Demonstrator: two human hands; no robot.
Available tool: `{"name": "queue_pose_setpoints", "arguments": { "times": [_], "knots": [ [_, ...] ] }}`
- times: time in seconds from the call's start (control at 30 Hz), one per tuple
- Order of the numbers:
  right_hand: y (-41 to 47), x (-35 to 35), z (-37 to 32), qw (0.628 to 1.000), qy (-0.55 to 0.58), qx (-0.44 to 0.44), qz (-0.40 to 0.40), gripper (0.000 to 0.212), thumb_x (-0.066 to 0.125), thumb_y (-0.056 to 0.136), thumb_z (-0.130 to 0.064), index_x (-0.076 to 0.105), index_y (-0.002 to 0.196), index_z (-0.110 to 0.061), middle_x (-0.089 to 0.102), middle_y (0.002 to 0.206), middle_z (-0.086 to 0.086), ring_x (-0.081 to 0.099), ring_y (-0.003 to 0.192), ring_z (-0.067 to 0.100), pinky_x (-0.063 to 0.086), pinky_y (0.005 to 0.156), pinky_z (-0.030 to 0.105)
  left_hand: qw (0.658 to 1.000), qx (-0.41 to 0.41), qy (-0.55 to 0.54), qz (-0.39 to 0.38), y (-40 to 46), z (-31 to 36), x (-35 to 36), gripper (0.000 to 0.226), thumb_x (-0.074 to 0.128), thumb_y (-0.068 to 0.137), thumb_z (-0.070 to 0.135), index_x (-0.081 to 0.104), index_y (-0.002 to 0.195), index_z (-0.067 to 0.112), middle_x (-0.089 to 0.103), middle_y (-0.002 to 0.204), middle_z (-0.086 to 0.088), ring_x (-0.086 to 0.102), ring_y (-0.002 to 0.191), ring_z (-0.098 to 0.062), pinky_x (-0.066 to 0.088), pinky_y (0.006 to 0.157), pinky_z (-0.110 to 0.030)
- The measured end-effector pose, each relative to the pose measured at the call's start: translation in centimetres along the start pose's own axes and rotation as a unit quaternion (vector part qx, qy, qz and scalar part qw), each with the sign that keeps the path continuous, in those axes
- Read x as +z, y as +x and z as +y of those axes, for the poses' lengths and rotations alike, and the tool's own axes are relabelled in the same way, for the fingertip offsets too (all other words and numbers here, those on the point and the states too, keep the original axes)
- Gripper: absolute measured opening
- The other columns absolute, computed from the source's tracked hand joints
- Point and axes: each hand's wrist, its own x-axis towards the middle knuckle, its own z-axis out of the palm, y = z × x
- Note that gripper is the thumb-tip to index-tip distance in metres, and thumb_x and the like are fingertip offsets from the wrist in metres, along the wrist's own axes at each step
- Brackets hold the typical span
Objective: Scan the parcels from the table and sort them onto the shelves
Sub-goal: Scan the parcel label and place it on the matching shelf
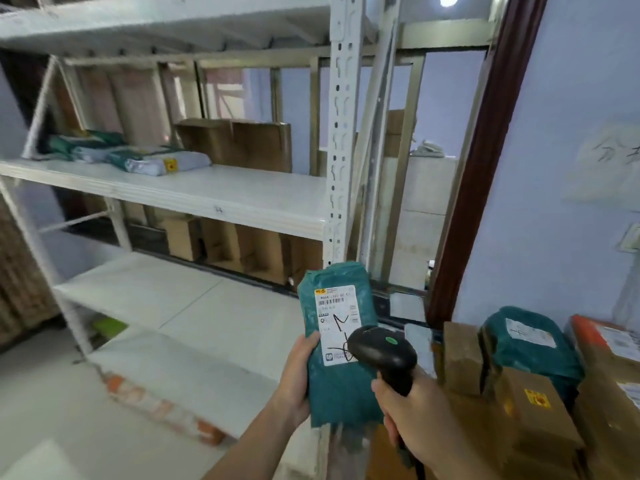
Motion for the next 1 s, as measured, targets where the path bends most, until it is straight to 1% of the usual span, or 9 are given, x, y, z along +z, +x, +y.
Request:
{"name": "queue_pose_setpoints", "arguments": {
  "times": [0.13, 0.27, 0.37, 0.47, 0.57, 0.63, 0.73, 0.9, 1.0],
  "knots": [
    [1.6, 5.4, -3.7, 0.999, 0.000, -0.011, -0.040, 0.010, 0.070, 0.087, -0.026, 0.063, 0.091, -0.021, 0.063, 0.065, 0.005, 0.059, 0.059, 0.017, 0.053, 0.068, 0.037, 0.997, 0.056, -0.010, 0.058, -1.5, 5.1, -5.7, 0.048, 0.057, 0.100, 0.046, 0.071, 0.132, 0.012, 0.067, 0.136, -0.026, 0.061, 0.128, -0.047, 0.045, 0.114, -0.063],
    [3.2, 11.2, -8.6, 0.998, 0.006, -0.023, -0.066, 0.009, 0.068, 0.087, -0.027, 0.062, 0.094, -0.025, 0.063, 0.059, 0.003, 0.059, 0.046, 0.016, 0.053, 0.054, 0.030, 0.988, 0.103, -0.013, 0.111, -2.0, 10.5, -12.2, 0.058, 0.062, 0.097, 0.050, 0.062, 0.142, 0.014, 0.065, 0.139, -0.024, 0.058, 0.133, -0.049, 0.039, 0.116, -0.068],
    [4.9, 15.1, -12.6, 0.995, 0.006, -0.030, -0.091, 0.022, 0.065, 0.090, -0.025, 0.059, 0.112, -0.024, 0.066, 0.072, 0.006, 0.058, 0.044, 0.016, 0.052, 0.051, 0.027, 0.982, 0.126, -0.007, 0.138, -2.3, 14.6, -16.8, 0.063, 0.068, 0.093, 0.053, 0.060, 0.143, 0.015, 0.066, 0.138, -0.023, 0.060, 0.131, -0.048, 0.041, 0.115, -0.069],
    [6.8, 18.0, -16.6, 0.990, 0.021, -0.068, -0.120, 0.022, 0.062, 0.094, -0.020, 0.055, 0.115, -0.021, 0.062, 0.062, 0.007, 0.052, 0.037, 0.016, 0.047, 0.044, 0.025, 0.974, 0.144, 0.000, 0.175, -2.4, 18.4, -20.9, 0.077, 0.082, 0.081, 0.056, 0.057, 0.143, 0.017, 0.068, 0.137, -0.022, 0.063, 0.128, -0.046, 0.044, 0.112, -0.069],
    [8.7, 20.5, -20.2, 0.984, 0.033, -0.094, -0.151, 0.019, 0.061, 0.094, -0.022, 0.054, 0.112, -0.024, 0.060, 0.056, 0.008, 0.052, 0.041, 0.018, 0.052, 0.048, 0.029, 0.968, 0.157, -0.004, 0.196, -2.4, 22.0, -24.1, 0.086, 0.087, 0.074, 0.060, 0.056, 0.143, 0.018, 0.069, 0.136, -0.020, 0.065, 0.126, -0.045, 0.047, 0.109, -0.068],
    [10.2, 22.1, -22.2, 0.979, 0.028, -0.116, -0.165, 0.012, 0.061, 0.094, -0.026, 0.056, 0.105, -0.024, 0.058, 0.054, 0.006, 0.053, 0.042, 0.018, 0.054, 0.052, 0.033, 0.965, 0.165, -0.007, 0.205, -2.0, 24.3, -26.1, 0.083, 0.084, 0.078, 0.059, 0.056, 0.143, 0.017, 0.070, 0.134, -0.020, 0.067, 0.124, -0.044, 0.049, 0.108, -0.067],
    [12.6, 24.4, -25.0, 0.974, 0.032, -0.131, -0.181, 0.010, 0.060, 0.095, -0.028, 0.057, 0.105, -0.026, 0.057, 0.056, 0.004, 0.052, 0.043, 0.015, 0.054, 0.052, 0.030, 0.962, 0.174, -0.005, 0.210, -0.4, 27.3, -28.8, 0.072, 0.077, 0.088, 0.056, 0.055, 0.143, 0.014, 0.071, 0.132, -0.020, 0.068, 0.121, -0.044, 0.050, 0.107, -0.067],
    [17.9, 28.8, -29.3, 0.966, 0.046, -0.164, -0.194, 0.008, 0.059, 0.096, -0.025, 0.054, 0.103, -0.026, 0.053, 0.051, 0.003, 0.049, 0.044, 0.017, 0.051, 0.052, 0.032, 0.955, 0.207, 0.011, 0.215, 3.2, 33.2, -31.6, 0.079, 0.082, 0.081, 0.057, 0.056, 0.142, 0.013, 0.072, 0.130, -0.020, 0.070, 0.119, -0.043, 0.051, 0.106, -0.066],
    [21.1, 31.1, -32.0, 0.963, 0.054, -0.180, -0.194, 0.006, 0.059, 0.096, -0.026, 0.055, 0.098, -0.028, 0.052, 0.052, 0.003, 0.048, 0.046, 0.018, 0.051, 0.053, 0.031, 0.952, 0.215, 0.024, 0.218, 5.4, 36.9, -33.0, 0.064, 0.073, 0.092, 0.052, 0.059, 0.139, 0.012, 0.074, 0.125, -0.020, 0.072, 0.115, -0.042, 0.054, 0.104, -0.063]
  ]
}}
